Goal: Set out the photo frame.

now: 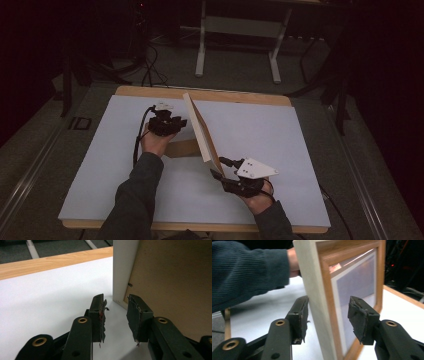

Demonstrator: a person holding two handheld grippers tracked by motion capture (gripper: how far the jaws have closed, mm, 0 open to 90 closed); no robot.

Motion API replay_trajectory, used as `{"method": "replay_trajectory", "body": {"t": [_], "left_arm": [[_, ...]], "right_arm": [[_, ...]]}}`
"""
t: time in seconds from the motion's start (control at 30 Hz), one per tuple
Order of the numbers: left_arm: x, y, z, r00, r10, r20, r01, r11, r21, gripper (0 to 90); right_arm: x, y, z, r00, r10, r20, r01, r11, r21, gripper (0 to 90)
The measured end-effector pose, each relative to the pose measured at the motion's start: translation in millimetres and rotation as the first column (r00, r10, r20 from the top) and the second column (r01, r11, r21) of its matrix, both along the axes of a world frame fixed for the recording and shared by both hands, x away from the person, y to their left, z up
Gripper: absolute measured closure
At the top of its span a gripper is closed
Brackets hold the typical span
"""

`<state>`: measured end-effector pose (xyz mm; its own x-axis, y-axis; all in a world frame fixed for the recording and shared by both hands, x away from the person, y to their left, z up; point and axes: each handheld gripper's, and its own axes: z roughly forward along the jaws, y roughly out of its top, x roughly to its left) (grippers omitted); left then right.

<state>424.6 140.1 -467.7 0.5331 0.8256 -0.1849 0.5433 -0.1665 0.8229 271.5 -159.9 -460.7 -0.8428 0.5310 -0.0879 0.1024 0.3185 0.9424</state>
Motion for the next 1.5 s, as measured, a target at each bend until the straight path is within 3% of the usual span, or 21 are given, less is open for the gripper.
{"method": "replay_trajectory", "body": {"t": [0.13,0.27,0.43,0.6,0.77,0.97,1.03,1.2,1.5], "left_arm": [[-16.9,3.3,3.8,0.9998,-0.005,0.021,0.005,1.0,-0.007,63.6],[-37.0,2.3,7.4,0.9993,-0.013,0.036,0.014,0.9999,-0.01,60.1],[-60.8,-2.8,14.7,0.9974,-0.037,0.061,0.037,0.9993,-0.006,56.9],[-74.6,-7.6,23.8,0.9926,-0.086,0.086,0.088,0.9959,-0.019,56.3],[-72.6,-11.2,30.5,0.9884,-0.115,0.099,0.118,0.9928,-0.023,64.8],[-66.8,-13.0,29.8,0.9887,-0.119,0.092,0.121,0.9925,-0.02,85.2],[-63.4,-13.6,29.4,0.99,-0.113,0.085,0.115,0.9931,-0.021,90.0],[-54.7,-22.4,31.1,0.989,-0.128,0.074,0.13,0.9914,-0.018,90.0],[-42.3,-35.3,33.6,0.9896,-0.134,0.052,0.134,0.9909,-0.007,90.0]], "right_arm": [[-2.0,-11.1,2.8,1.0,0.003,0.001,-0.003,0.9995,0.031,50.5],[1.8,-28.1,6.4,0.9989,-0.048,-0.005,0.048,0.9974,0.054,53.7],[12.6,-36.4,5.6,0.9923,-0.118,-0.039,0.119,0.9917,0.047,56.3],[12.0,-31.2,-0.4,0.9937,-0.09,-0.066,0.092,0.9954,0.025,60.0],[6.1,-19.4,-9.7,0.9968,-0.034,-0.072,0.034,0.9994,-0.004,66.8],[2.7,-15.0,-11.8,0.9979,-0.029,-0.058,0.028,0.9994,-0.021,89.8],[3.8,-15.1,-12.3,0.997,-0.041,-0.065,0.04,0.999,-0.022,89.9],[4.9,-12.7,-16.1,0.9966,-0.038,-0.074,0.035,0.9985,-0.043,90.0],[3.8,-9.2,-14.8,0.997,-0.028,-0.072,0.026,0.999,-0.036,90.0]]}}
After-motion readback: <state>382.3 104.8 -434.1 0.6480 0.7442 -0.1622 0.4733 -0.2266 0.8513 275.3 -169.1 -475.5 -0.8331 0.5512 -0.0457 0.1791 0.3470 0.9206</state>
